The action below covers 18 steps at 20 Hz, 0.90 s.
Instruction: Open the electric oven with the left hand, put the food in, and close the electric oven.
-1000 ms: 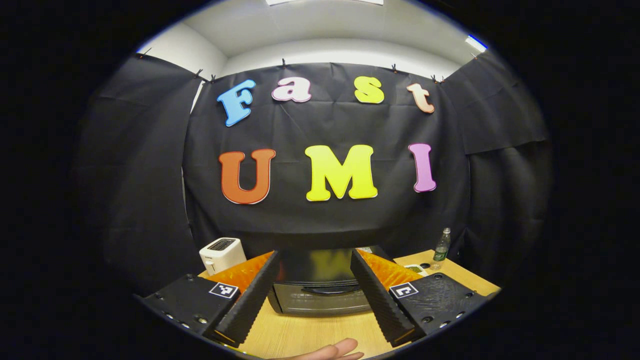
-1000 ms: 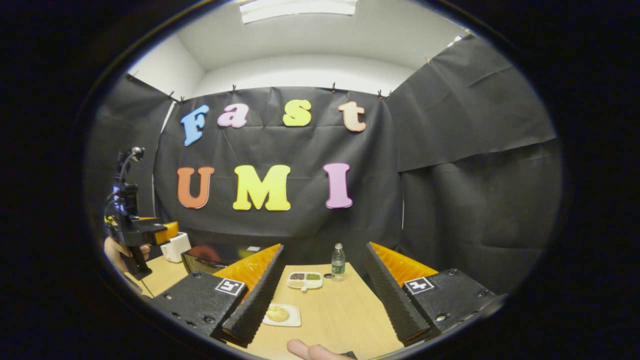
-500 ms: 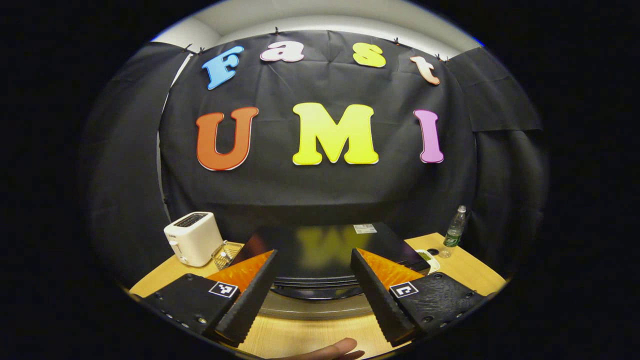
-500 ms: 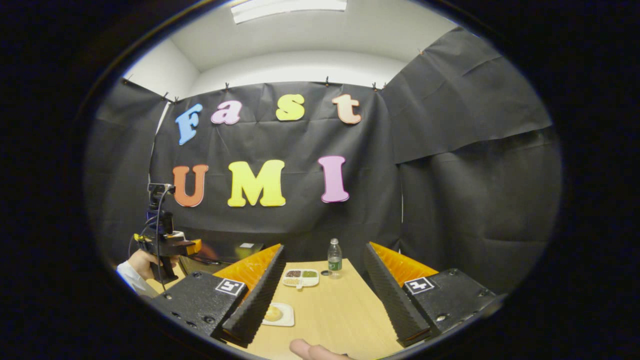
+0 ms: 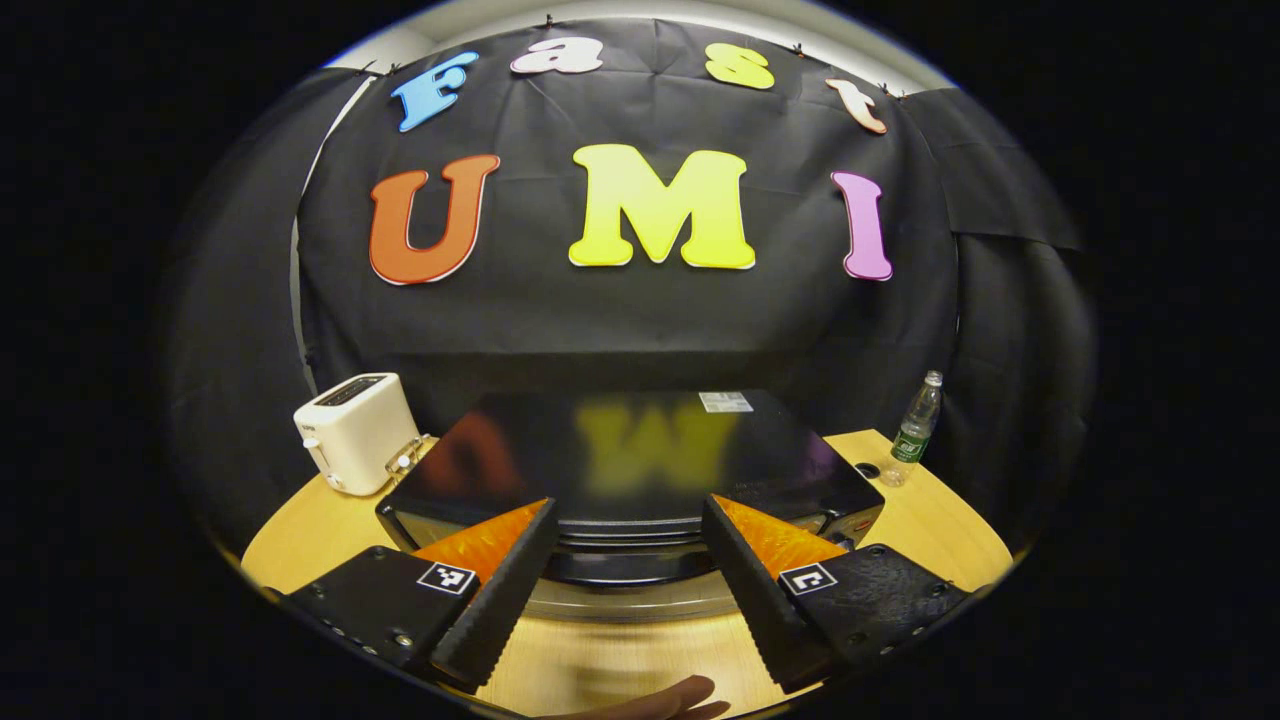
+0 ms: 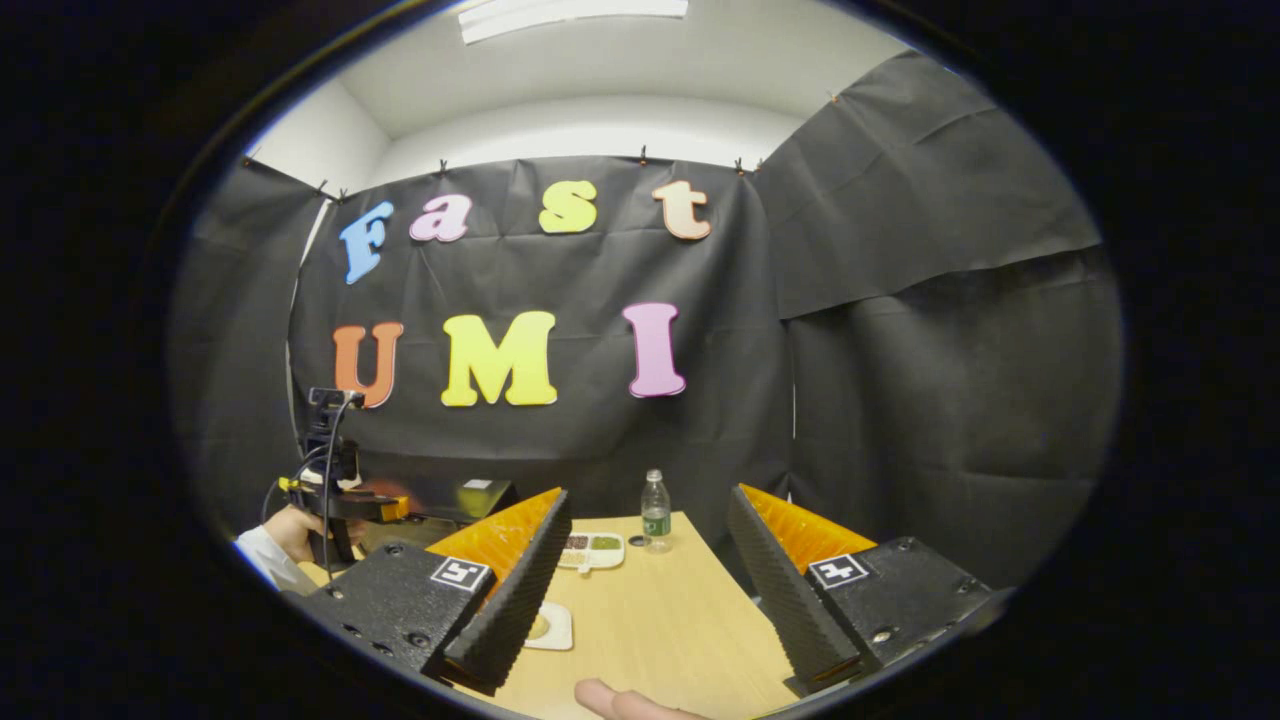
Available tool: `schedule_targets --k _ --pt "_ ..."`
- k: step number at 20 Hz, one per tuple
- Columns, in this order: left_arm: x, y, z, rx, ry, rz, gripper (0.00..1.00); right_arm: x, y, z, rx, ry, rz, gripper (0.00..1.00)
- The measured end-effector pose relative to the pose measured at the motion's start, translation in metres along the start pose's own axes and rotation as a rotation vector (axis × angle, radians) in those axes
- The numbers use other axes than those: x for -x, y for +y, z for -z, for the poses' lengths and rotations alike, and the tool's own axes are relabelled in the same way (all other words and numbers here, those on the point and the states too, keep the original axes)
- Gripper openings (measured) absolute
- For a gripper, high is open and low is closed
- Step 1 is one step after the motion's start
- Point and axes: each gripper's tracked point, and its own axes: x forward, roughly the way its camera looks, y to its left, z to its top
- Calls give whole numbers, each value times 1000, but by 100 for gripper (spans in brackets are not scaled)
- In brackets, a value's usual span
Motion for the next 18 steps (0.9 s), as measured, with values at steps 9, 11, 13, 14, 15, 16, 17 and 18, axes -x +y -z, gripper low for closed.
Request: schedule_targets --k 9,11,13,14,15,16,17,18 --pt "12 1 9 -36 13 2 97 14 11 -2 -1 -9 -17 100" --pt "23 0 15 -36 16 -2 97 18 12 -2 5 -11 -16 100" --pt "33 0 21 -38 14 -6 97 23 12 2 7 -5 -13 100" --pt "38 -1 25 -39 15 -9 97 25 13 3 3 -2 -14 94" --pt "43 -1 29 -39 19 -11 97 28 12 4 -4 0 -12 100" --pt "49 -2 34 -34 22 -12 97 29 11 5 -10 2 -11 94" --pt "54 -2 38 -32 21 -12 97 32 11 6 -13 4 -11 100" --pt "59 -3 43 -34 21 -11 97 33 11 8 -16 6 -10 100"
